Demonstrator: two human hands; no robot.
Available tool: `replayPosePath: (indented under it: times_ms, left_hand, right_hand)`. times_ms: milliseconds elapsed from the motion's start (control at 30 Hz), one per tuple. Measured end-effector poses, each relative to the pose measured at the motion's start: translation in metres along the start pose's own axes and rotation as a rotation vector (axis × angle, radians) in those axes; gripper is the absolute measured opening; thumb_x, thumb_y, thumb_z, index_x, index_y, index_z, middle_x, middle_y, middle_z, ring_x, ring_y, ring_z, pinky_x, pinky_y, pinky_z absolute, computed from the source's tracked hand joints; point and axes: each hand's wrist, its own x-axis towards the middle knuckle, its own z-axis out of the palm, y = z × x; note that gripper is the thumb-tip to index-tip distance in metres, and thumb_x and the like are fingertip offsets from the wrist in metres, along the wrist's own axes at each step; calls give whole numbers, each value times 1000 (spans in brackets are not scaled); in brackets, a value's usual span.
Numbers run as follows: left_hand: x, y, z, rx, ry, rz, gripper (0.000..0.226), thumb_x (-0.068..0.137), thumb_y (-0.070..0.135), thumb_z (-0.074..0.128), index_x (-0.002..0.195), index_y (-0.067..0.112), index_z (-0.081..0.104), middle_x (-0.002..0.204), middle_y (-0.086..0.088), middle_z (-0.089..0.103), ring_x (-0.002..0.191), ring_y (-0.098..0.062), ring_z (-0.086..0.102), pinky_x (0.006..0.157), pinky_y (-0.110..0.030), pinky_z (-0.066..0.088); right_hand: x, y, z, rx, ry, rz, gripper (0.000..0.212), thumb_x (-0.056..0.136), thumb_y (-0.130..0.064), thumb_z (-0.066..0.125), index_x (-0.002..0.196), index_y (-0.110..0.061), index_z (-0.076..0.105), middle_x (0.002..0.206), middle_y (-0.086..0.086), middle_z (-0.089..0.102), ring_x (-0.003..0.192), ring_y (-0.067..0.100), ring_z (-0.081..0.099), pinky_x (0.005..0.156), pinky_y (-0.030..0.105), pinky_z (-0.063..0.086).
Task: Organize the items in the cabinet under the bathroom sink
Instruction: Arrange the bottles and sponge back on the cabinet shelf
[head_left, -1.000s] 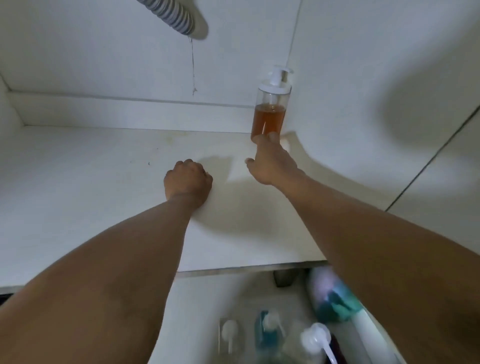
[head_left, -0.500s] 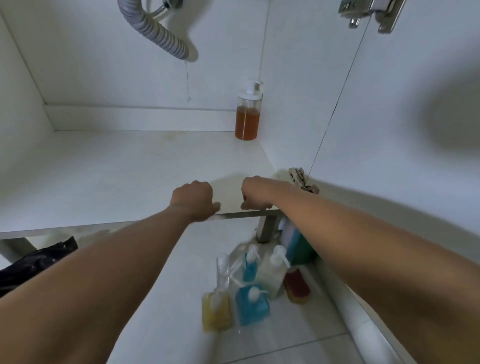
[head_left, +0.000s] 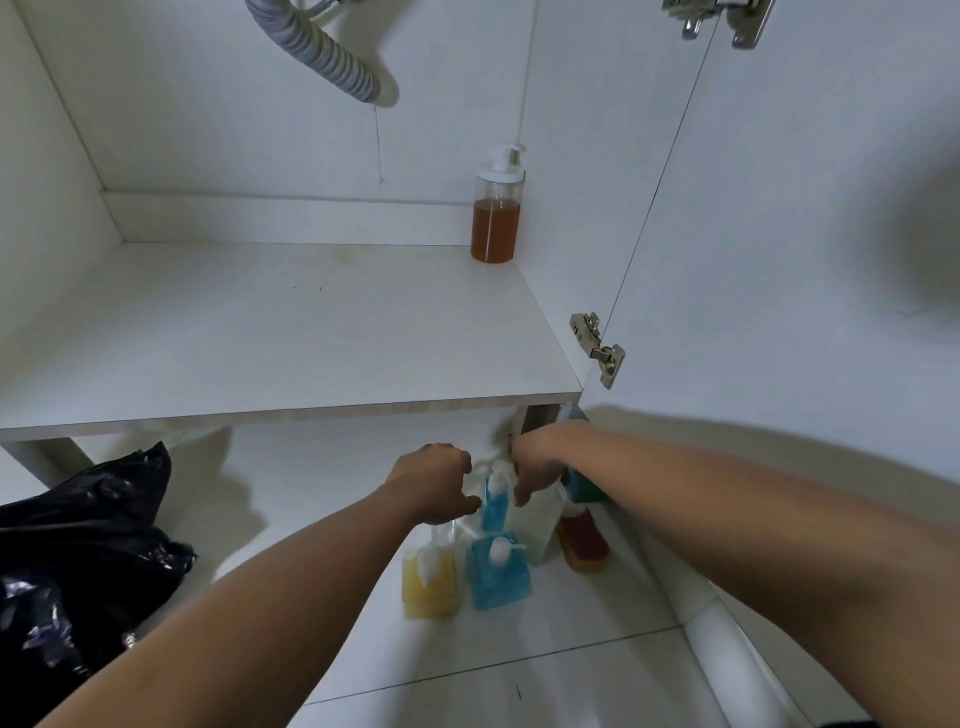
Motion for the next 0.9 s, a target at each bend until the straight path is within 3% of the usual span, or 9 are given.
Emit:
replayPosePath:
  times_ms: [233, 367, 533, 633, 900]
  left_hand:
    - [18, 13, 18, 106, 22, 37, 62, 85, 56, 67, 135, 21, 53, 128, -2, 62, 119, -25, 55, 103, -45, 38]
    - [37, 23, 25, 143, -63, 8, 62, 80, 55, 75, 127, 21, 55, 117, -1, 66, 114, -25, 58, 103, -48, 34]
    - [58, 24, 28, 141, -145, -34, 75, 69, 60, 82, 128, 24, 53, 116, 2, 65, 110, -22, 59, 102, -47, 34]
    - [69, 25, 32, 81, -166, -39, 81, 65, 61, 83, 131, 25, 53, 118, 3, 63, 110, -22, 58, 97, -46, 36]
    - [70, 24, 39, 34, -125, -43, 76, 70, 57, 83, 131, 22, 55, 118, 1, 65, 110, -22, 60, 97, -43, 41]
  right_hand:
    - [8, 4, 1, 25, -36, 35, 72, 72, -48, 83, 131, -15, 58, 126, 8, 62, 102, 29, 66, 90, 39, 57]
    - [12, 2, 2, -79, -63, 84, 76, 81, -39, 80, 141, -8, 48, 134, 11, 56, 114, 32, 60, 97, 40, 53]
    - [20, -2, 14, -216, 12, 34, 93, 68, -62, 81, 144, -20, 47, 130, 5, 57, 118, 31, 56, 91, 40, 46]
    - [24, 3, 21, -226, 88, 20, 93, 65, -60, 84, 141, -20, 49, 126, 4, 60, 113, 29, 59, 90, 40, 50]
    - [26, 1, 19, -226, 76, 43, 95, 65, -63, 83, 141, -18, 48, 125, 5, 59, 113, 29, 59, 92, 39, 50]
